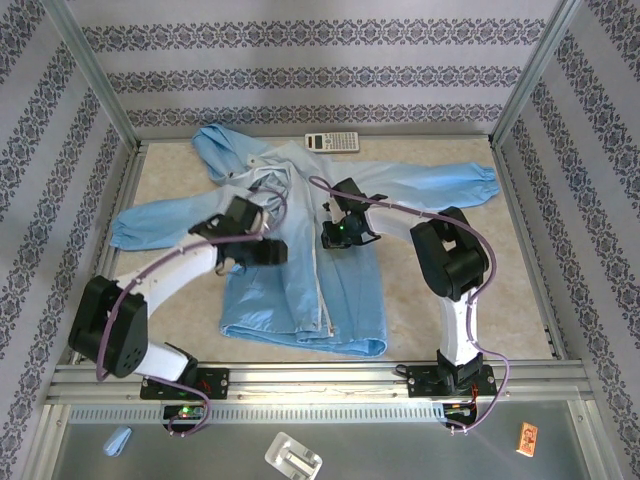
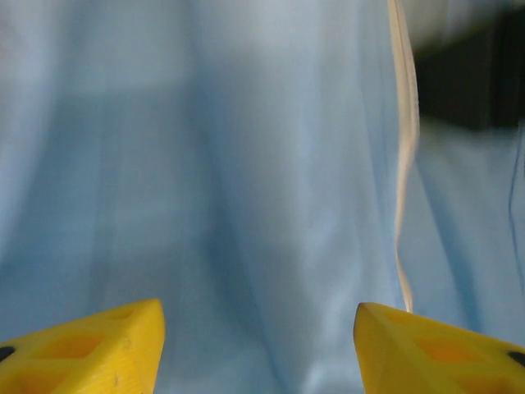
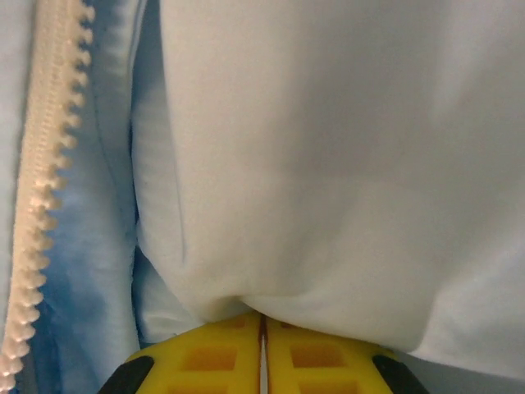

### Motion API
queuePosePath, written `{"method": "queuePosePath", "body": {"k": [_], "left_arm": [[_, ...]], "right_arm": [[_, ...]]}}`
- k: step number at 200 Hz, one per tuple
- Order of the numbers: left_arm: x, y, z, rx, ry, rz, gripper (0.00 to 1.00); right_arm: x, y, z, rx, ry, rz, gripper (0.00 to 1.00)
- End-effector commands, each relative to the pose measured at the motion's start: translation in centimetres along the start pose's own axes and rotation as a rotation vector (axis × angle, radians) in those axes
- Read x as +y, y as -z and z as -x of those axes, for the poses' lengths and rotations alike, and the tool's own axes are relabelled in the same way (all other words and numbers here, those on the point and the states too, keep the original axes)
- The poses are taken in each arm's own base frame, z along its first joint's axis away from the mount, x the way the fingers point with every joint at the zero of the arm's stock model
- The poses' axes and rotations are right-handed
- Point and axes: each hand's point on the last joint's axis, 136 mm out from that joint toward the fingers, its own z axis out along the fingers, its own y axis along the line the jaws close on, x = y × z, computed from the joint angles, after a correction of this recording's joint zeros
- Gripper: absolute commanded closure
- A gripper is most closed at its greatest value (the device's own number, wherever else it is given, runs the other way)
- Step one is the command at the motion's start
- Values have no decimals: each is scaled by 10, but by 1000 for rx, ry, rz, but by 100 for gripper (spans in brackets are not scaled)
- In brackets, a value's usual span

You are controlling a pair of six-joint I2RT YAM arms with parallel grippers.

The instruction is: Zip up the jacket

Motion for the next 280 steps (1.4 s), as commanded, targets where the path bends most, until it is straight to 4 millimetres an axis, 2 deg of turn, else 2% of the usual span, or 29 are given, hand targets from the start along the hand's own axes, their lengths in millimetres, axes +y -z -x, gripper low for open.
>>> {"method": "queuePosePath", "body": {"k": [1, 34, 62, 87, 96, 111, 126, 141, 157, 184, 217, 233, 247, 274, 280], "left_arm": [[-33, -5, -21, -51, 27, -67, 36], [-65, -17, -51, -54, -32, -102, 34], [-69, -39, -60, -42, -60, -75, 31], [-71, -60, -63, -30, -63, -64, 31], [-72, -62, -63, -27, -57, -63, 36], [-72, -60, -64, -27, -55, -66, 55], [-69, -48, -61, -55, -47, -63, 77], [-63, -33, -61, -90, -39, -55, 89], [-56, -20, -62, -116, -15, -75, 96], [-43, -10, -69, -127, 42, -117, 100], [-27, -5, -77, -151, 96, -136, 100], [-22, -3, -79, -168, 119, -151, 100], [-21, -1, -78, -194, 146, -175, 100], [-22, 4, -73, -251, 191, -235, 100], [-23, 6, -71, -262, 197, -242, 100]], "right_arm": [[-14, -2, 10, 15, 1, -17, 89], [-17, 3, 29, 2, 34, -23, 89], [-17, 7, 37, -21, 38, -17, 89], [-19, 8, 36, -23, 52, -19, 88], [-21, 8, 35, -18, 59, -26, 88], [-28, 7, 31, -9, 63, -43, 88], [-37, 7, 28, -3, 57, -61, 89], [-50, 6, 25, 4, 44, -84, 89], [-62, 4, 21, 15, 32, -106, 89], [-78, 1, 15, 35, 15, -140, 90], [-88, -1, 13, 32, 15, -166, 90], [-84, 3, 16, 22, 21, -152, 89], [-72, 14, 22, -8, 27, -123, 84], [-28, 54, 31, -93, 67, -56, 61], [-19, 61, 30, -102, 76, -48, 59]]}}
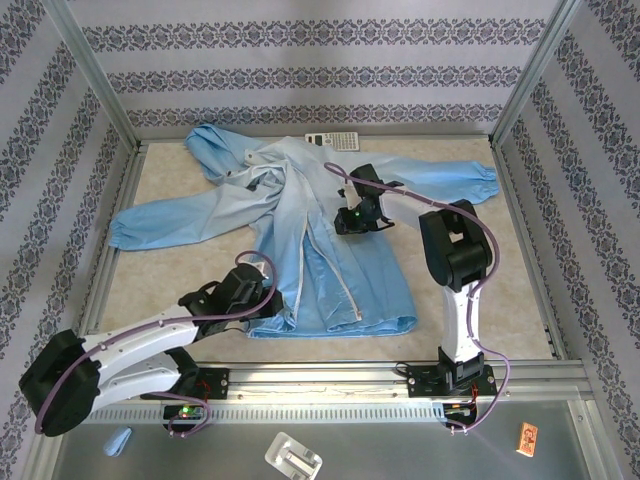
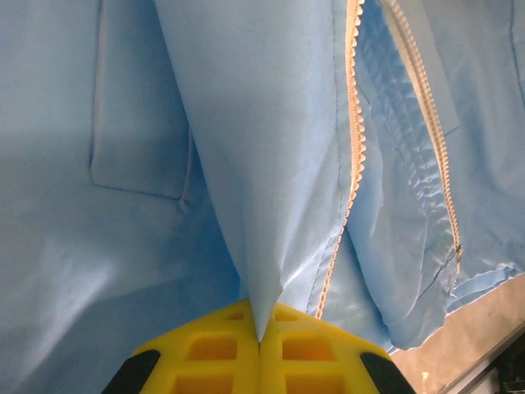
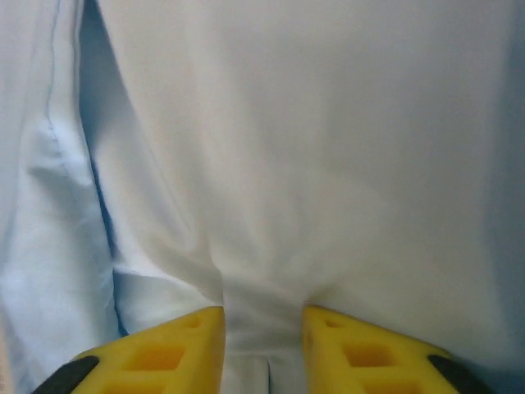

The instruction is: Zip up the jacket

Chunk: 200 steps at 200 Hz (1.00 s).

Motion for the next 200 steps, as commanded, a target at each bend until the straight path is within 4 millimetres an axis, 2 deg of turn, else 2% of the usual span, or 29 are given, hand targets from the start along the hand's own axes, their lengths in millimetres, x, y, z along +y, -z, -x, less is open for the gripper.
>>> {"method": "queuePosePath", "body": {"k": [1, 25, 43, 73, 111, 130, 162, 200], "left_arm": [[-13, 5, 15, -76, 62, -83, 100], [-19, 11, 24, -118, 68, -110, 100], [-27, 17, 34, -165, 76, -150, 100], [-52, 26, 51, -218, 62, -291, 100], [-60, 29, 64, -216, 114, -373, 100], [-61, 25, 66, -200, 129, -392, 100], [-60, 15, 64, -180, 173, -431, 100], [-54, 14, 62, -186, 205, -449, 100]], "right_arm": [[27, 39, 3, -54, 34, 4, 59], [68, 66, -7, -77, 66, 59, 57], [95, 76, -26, -86, 70, 126, 55], [109, 86, -58, -92, -44, 236, 54], [133, 99, -80, -129, -190, 445, 53], [145, 98, -90, -134, -198, 483, 52], [153, 78, -112, -79, -220, 508, 52], [166, 74, -117, -107, -258, 597, 47]]}}
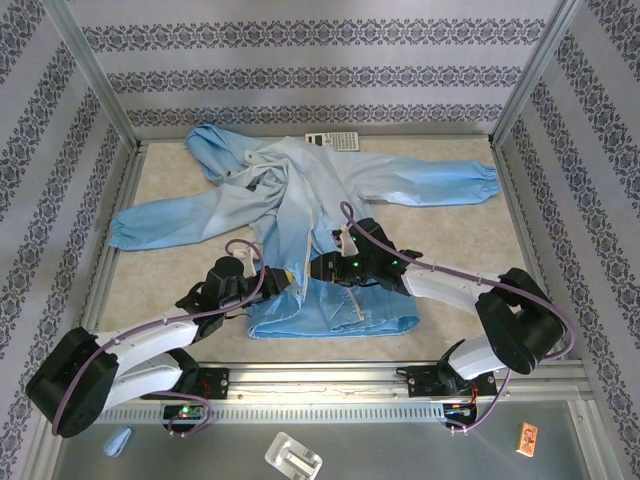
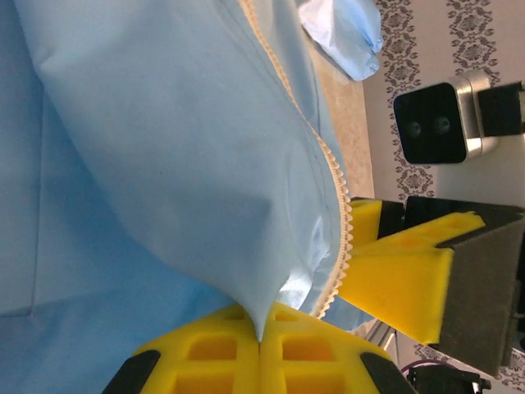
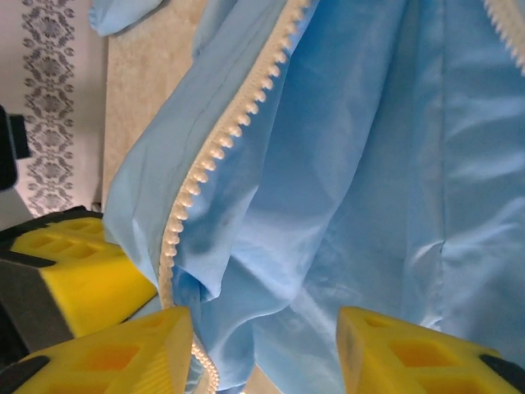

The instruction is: Zip up the jacket

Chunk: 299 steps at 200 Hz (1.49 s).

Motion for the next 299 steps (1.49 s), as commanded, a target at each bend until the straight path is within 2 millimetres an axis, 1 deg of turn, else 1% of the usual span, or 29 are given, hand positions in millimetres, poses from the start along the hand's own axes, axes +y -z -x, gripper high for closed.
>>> {"method": "queuePosePath", "body": {"k": [1, 28, 52, 74, 91, 127, 153, 182, 201, 205, 214, 233, 242, 253, 271, 278, 288, 299], "left_arm": [[-19, 4, 11, -45, 15, -101, 100], [-15, 8, 12, -53, 26, -99, 100], [-9, 11, 12, -59, 46, -91, 100], [-7, 12, 10, -57, 56, -88, 100], [-6, 12, 10, -60, 65, -93, 100], [-9, 13, 14, -65, 91, -123, 100], [-13, 14, 19, -66, 105, -146, 100], [-15, 11, 20, -54, 103, -147, 100], [-12, 9, 20, -47, 108, -141, 100], [-10, 9, 19, -46, 109, -136, 100], [-9, 9, 19, -45, 110, -133, 100], [-4, 9, 17, -35, 110, -116, 100], [-1, 9, 15, -23, 108, -102, 100], [1, 10, 13, -10, 101, -87, 100], [2, 12, 10, 9, 85, -69, 100], [2, 13, 9, 16, 77, -64, 99], [3, 15, 7, 24, 66, -52, 95], [2, 19, 6, 32, 51, -41, 92]], "right_arm": [[20, -5, 4, -33, -30, 110, 47], [24, -14, -4, 3, -35, 122, 46], [27, -18, -8, 4, -38, 128, 46], [28, -15, -8, -22, -33, 130, 46], [24, -12, -8, -42, -36, 113, 46], [24, -7, -9, -54, -49, 116, 43], [25, -9, -11, -46, -53, 122, 41], [37, -18, -14, -9, -42, 152, 40], [46, -24, -16, 15, -35, 181, 40], [48, -25, -16, 17, -34, 189, 41], [51, -25, -15, 13, -36, 201, 47], [53, -21, -10, -18, -28, 205, 68], [53, -19, -8, -29, -21, 199, 74], [54, -15, -4, -45, -9, 192, 84], [55, -10, 1, -63, 10, 184, 96], [54, -9, 3, -71, 14, 178, 100], [53, -7, 5, -78, 22, 172, 100], [51, -6, 6, -82, 26, 162, 100]]}}
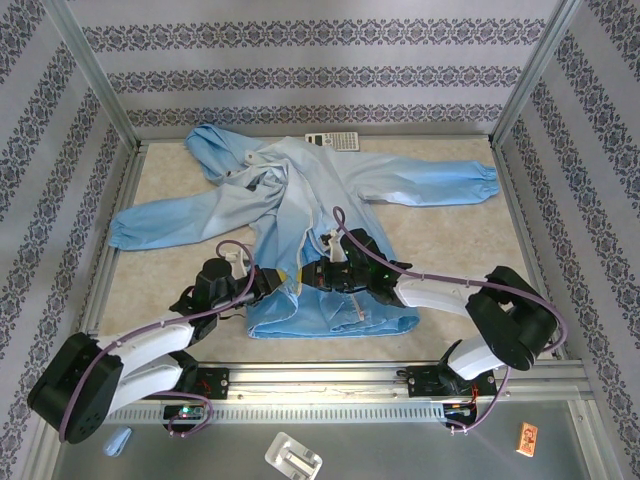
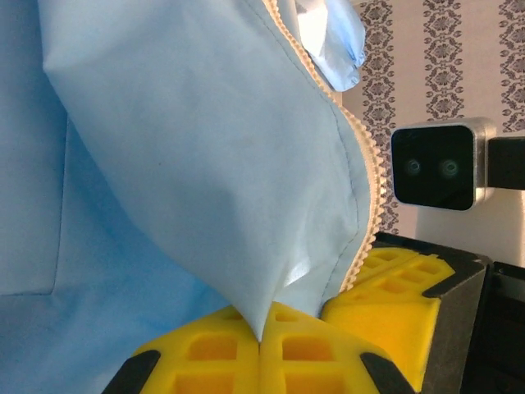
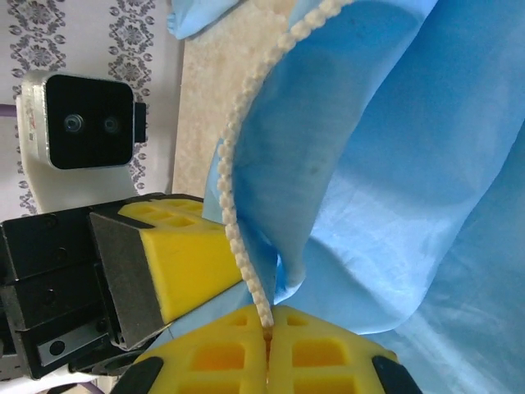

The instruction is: Zip up the jacket

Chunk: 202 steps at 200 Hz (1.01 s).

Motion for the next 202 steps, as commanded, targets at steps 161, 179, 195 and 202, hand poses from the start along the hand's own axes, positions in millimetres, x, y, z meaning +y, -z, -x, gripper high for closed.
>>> {"method": "queuePosePath", "body": {"k": [161, 179, 195, 202], "left_arm": [[-100, 53, 5, 126, -204, -45, 80], [-111, 48, 4, 145, -219, -64, 82], [-110, 39, -1, 163, -220, -62, 82], [-107, 34, -5, 174, -219, -58, 82]], "right_arm": [[48, 34, 34, 13, 196, -79, 100], [55, 34, 34, 29, 179, -58, 100], [60, 32, 33, 45, 158, -40, 100], [60, 31, 34, 49, 149, -37, 100]]}}
